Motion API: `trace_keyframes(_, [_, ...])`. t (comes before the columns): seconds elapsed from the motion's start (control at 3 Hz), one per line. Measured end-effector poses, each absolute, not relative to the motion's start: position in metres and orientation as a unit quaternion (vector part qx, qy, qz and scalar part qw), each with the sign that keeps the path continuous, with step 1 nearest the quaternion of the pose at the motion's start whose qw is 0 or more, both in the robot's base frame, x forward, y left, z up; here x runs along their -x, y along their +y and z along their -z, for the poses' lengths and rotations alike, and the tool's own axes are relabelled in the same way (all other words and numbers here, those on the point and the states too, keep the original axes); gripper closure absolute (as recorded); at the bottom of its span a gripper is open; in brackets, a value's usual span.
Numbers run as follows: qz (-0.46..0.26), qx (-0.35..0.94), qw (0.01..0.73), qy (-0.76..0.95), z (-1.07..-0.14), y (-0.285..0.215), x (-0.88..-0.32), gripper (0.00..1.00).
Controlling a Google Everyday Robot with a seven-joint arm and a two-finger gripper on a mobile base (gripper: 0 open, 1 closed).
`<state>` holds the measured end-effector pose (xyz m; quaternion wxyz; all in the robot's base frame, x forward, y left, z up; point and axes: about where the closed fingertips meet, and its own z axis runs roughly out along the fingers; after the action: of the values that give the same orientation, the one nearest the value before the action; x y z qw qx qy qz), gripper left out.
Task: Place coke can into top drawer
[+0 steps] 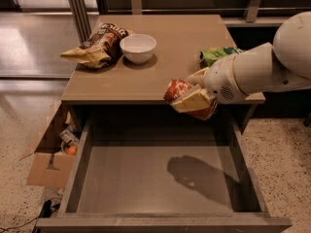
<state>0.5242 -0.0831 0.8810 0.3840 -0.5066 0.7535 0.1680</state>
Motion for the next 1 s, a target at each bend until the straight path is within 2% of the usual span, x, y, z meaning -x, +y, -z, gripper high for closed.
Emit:
trace_keyframes(0.67, [-0.183,0.506,0.377,0.754,-0.867,-0.073,-0.521,1.0])
trace_keyframes(1.0, [-0.23,0.493,0.365,0.756,-0.817,-0.042,-0.506,1.0])
